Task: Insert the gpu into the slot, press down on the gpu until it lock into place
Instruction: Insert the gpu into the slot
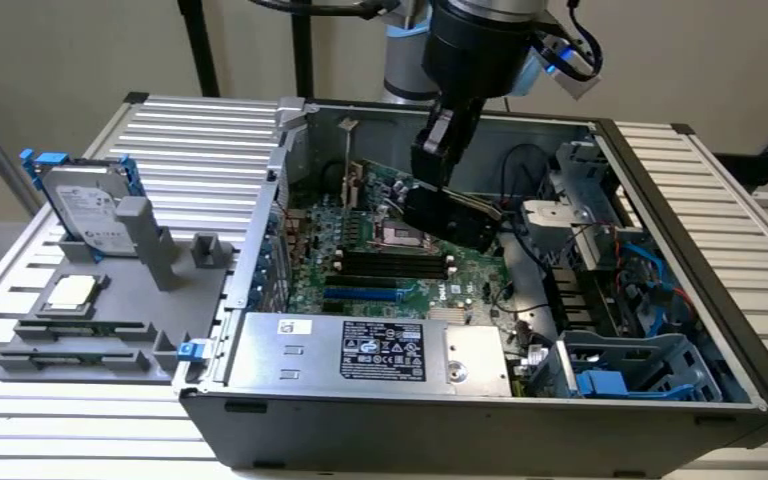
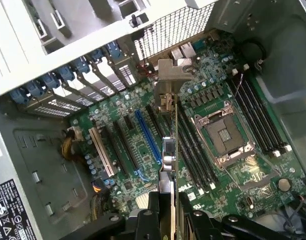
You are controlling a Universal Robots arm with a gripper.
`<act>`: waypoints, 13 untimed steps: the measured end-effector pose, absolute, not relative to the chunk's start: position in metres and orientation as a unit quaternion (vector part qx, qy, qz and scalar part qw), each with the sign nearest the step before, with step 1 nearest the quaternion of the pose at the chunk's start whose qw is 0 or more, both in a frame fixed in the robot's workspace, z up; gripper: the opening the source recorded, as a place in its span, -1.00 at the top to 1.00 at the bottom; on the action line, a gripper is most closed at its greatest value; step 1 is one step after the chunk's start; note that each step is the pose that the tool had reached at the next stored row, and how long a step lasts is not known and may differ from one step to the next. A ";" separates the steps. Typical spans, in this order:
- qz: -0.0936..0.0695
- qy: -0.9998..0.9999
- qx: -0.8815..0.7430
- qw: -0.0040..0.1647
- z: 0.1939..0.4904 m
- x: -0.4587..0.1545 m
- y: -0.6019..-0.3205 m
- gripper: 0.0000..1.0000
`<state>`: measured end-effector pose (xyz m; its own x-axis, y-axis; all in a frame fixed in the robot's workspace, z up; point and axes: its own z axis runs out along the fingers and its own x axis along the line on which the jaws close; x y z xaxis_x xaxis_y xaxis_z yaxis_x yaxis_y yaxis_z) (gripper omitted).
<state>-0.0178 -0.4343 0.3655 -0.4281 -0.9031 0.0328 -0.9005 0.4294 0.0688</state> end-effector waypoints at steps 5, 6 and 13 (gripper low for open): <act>-0.019 -0.820 0.571 0.033 0.360 -0.018 -0.434 0.47; -0.018 -0.815 0.579 0.033 0.359 -0.018 -0.434 0.47; -0.024 -0.777 0.628 0.027 0.353 -0.018 -0.434 0.47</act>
<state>-0.0179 -0.4343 0.3528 -0.2093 -0.9778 0.0113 -0.9752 0.2096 0.0706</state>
